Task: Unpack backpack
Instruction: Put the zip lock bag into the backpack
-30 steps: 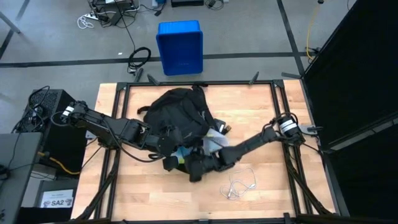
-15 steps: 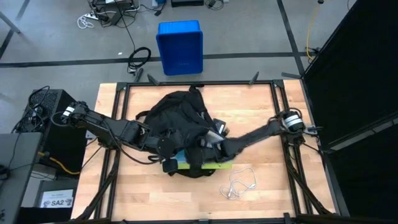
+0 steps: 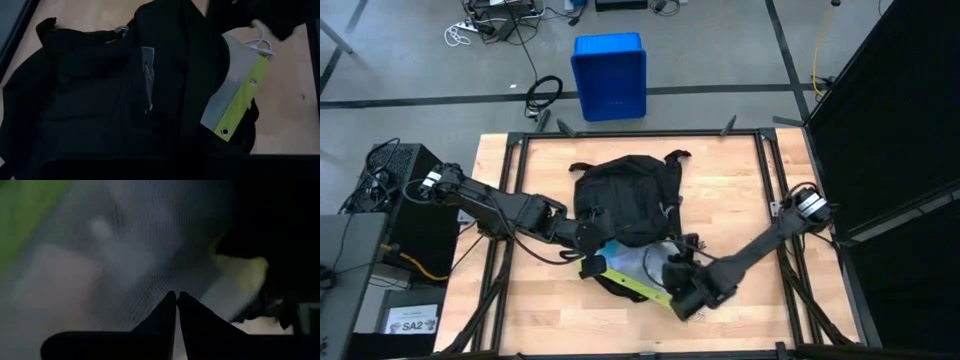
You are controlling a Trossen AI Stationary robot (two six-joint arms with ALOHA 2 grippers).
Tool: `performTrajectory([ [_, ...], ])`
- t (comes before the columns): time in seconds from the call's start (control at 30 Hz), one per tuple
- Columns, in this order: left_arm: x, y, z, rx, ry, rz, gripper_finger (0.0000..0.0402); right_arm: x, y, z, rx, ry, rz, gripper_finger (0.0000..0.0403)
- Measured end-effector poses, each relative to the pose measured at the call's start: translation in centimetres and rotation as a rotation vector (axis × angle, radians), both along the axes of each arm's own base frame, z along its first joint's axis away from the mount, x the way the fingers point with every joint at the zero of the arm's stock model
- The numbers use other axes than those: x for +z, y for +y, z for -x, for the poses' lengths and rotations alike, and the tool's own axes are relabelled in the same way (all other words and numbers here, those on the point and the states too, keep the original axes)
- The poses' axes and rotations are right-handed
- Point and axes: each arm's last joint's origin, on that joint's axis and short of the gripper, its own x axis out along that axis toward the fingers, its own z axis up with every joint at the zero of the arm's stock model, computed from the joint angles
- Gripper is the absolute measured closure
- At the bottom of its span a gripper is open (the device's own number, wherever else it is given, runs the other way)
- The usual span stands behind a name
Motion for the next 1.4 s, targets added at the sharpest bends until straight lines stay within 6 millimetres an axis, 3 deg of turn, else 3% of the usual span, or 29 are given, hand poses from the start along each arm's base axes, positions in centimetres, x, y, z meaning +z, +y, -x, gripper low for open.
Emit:
performTrajectory([
  [0.2,0.0,0.1,0.0,0.011,-0.004,-0.005,0.0396,2.3,2.4,2.4,0.091,-0.064,-0.057,0.0403],
  [0.33,-0.5,0.0,0.0,0.014,0.006,-0.008,0.0396,2.3,3.5,3.4,0.119,0.002,-0.186,0.0403],
  [0.43,-1.1,0.0,0.0,0.014,0.021,-0.014,0.0396,1.0,4.3,3.3,0.114,0.082,-0.289,0.0403],
  [0.63,-1.2,0.0,-0.2,0.013,0.002,-0.007,0.0396,-2.3,4.3,1.3,0.118,0.123,-0.254,0.0403],
  [0.83,-1.2,0.0,-0.2,0.005,0.008,-0.001,0.0396,-4.0,2.1,-2.9,0.163,0.049,-0.213,0.0403],
  [1.03,-1.2,-0.2,-0.2,-0.018,0.006,0.029,0.0396,-4.3,-1.9,-6.4,0.135,-0.020,-0.158,0.0403],
  [1.4,-1.2,-0.5,-0.2,-0.030,0.006,0.051,0.0396,-3.9,-9.6,-9.1,-0.114,-0.097,0.008,0.0403],
])
